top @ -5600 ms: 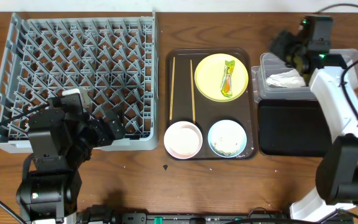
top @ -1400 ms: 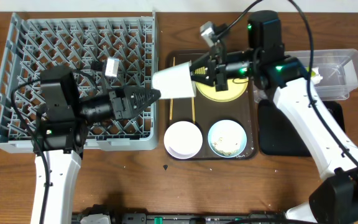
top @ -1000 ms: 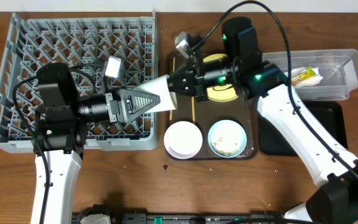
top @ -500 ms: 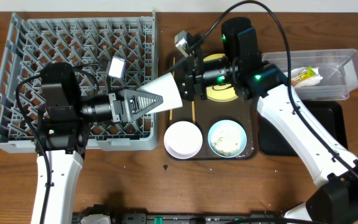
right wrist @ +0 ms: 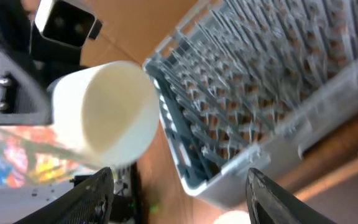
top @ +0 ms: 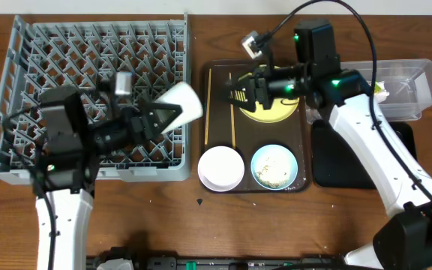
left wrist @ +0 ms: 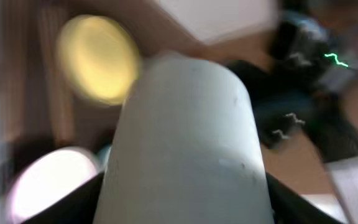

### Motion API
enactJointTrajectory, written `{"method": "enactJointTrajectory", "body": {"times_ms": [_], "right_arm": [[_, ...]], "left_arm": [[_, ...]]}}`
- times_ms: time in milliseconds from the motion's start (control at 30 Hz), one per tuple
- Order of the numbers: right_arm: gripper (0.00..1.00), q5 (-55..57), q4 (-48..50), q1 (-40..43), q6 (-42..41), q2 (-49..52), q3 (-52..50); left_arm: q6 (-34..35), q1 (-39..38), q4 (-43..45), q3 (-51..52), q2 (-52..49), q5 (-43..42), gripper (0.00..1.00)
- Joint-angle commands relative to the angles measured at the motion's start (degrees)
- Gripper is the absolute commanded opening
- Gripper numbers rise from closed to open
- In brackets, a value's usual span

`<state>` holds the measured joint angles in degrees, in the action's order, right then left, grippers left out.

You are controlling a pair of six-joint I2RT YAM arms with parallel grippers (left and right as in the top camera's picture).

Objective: Sort waste into correct bins and load items into the dishwasher
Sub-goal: 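Place the bowl upright into the dish rack with the left gripper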

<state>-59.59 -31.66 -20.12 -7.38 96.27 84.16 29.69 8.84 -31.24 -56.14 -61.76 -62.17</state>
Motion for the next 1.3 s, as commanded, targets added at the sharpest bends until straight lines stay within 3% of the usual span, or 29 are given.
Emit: {"method": "enactJointTrajectory", "body": {"times_ms": [0, 200, 333, 733, 867, 933, 1133, 1267], "right_arm": [[0.66, 4.90, -4.57, -0.35, 1.70, -0.28, 0.35], [0.67, 20.63, -13.53, -4.46, 2.34, -0.28, 0.35], [0.69, 28.24, -14.43, -7.76, 2.34, -0.26, 0.35], [0.71, 29.79, -14.67, -12.22, 2.32, -0.26, 0.35], [0.71, 29.79, -15.02, -12.20, 2.34, -0.26, 0.35], [0.72, 29.79, -15.23, -12.20, 2.32, -0.26, 0.35], [0.87, 33.83, -17.46, -12.15, -0.02, -0.26, 0.35], [0.78, 45.92, -21.49, -12.17, -7.30, -0.26, 0.35]], "left_arm": [[-2.49, 3.43, -7.72, -1.97, 3.02, 21.97, 0.52], [-5.68, 6.71, -22.01, -7.26, 3.39, 54.31, 0.53], [-5.64, 6.73, -22.71, -7.32, 0.48, 64.65, 0.55], [-5.44, 7.13, -22.91, -7.32, -18.47, 64.41, 0.65], [-5.46, 7.17, -22.23, -7.32, -20.76, 63.23, 0.86], [-5.70, 7.17, -22.10, -7.56, -20.46, 60.52, 0.94], [-8.31, 7.15, -23.80, -11.08, -16.22, 50.75, 0.98], [-14.14, 7.06, -24.92, -13.46, -11.26, 40.39, 0.98]]}}
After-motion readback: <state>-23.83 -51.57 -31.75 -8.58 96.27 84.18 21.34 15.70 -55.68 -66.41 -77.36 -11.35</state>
